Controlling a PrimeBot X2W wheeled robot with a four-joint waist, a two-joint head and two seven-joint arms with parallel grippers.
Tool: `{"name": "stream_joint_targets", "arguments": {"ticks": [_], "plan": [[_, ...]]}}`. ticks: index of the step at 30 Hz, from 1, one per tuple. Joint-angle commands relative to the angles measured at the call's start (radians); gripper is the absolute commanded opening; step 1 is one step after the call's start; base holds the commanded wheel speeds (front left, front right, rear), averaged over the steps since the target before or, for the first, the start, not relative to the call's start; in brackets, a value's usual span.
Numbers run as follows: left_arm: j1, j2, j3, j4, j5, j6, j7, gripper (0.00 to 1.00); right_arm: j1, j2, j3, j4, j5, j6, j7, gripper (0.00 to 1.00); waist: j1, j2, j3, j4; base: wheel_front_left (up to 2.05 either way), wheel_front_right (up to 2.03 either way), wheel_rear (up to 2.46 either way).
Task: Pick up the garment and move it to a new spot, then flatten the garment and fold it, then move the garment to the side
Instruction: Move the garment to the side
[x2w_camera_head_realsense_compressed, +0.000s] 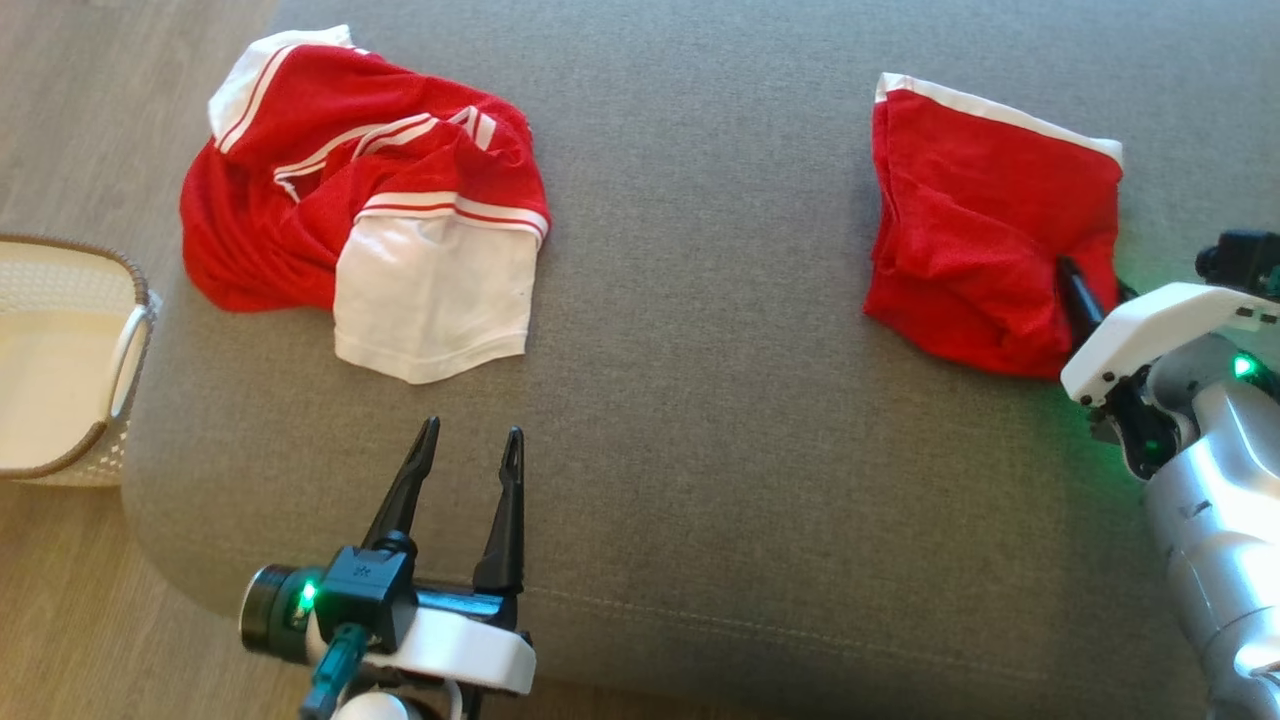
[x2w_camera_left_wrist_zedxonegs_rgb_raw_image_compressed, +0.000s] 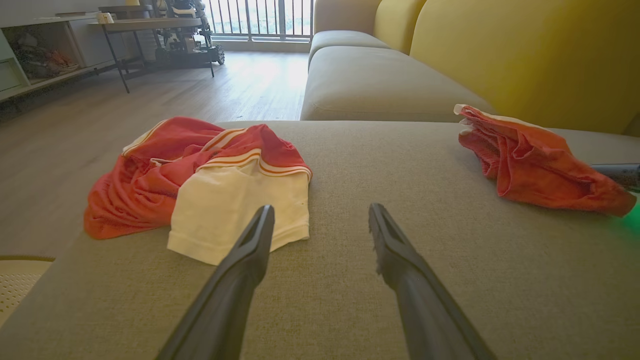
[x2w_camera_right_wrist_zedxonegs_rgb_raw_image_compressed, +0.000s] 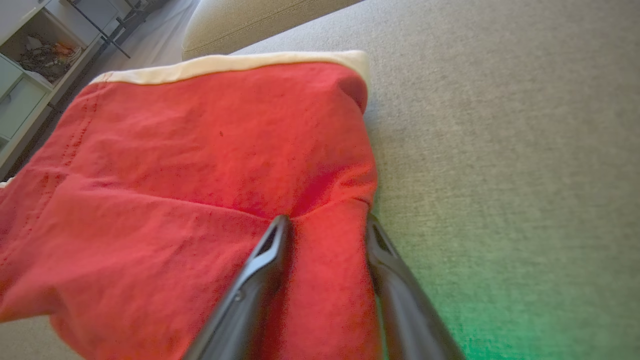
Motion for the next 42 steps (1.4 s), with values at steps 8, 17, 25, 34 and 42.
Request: {"name": "stream_joint_targets", "arguments": {"ticks": [8,17,25,34,42], "plan": [[-0.035,0.001,0.046,-0.033,0.011,-0.006,-0.005,1.00,-0.044,-0.062,0.095,0.002,-0.052,0.000,-0.097,0.00,-0.0001,0.0000,0.003,-0.070,0.00,0.00,0.00],[-0.055,0.001,0.061,-0.038,0.033,-0.044,-0.005,1.00,-0.074,-0.184,0.155,-0.024,-0.068,0.000,-0.151,0.00,-0.0001,0.0000,0.026,-0.178,0.00,0.00,0.00],[-0.053,0.003,0.080,-0.026,0.029,-0.080,-0.005,1.00,-0.074,-0.261,0.188,-0.081,-0.028,0.000,-0.173,0.00,-0.0001,0.0000,0.042,-0.241,0.00,0.00,0.00],[-0.066,0.003,0.088,-0.016,0.043,-0.106,-0.005,1.00,-0.051,-0.335,0.216,-0.149,0.050,0.000,-0.183,0.00,-0.0001,0.0000,0.060,-0.266,0.00,0.00,0.00],[-0.072,0.003,0.086,-0.009,0.046,-0.115,-0.005,1.00,-0.051,-0.358,0.244,-0.164,0.075,0.000,-0.185,0.00,-0.0001,0.0000,0.065,-0.262,0.00,0.00,0.00]]}}
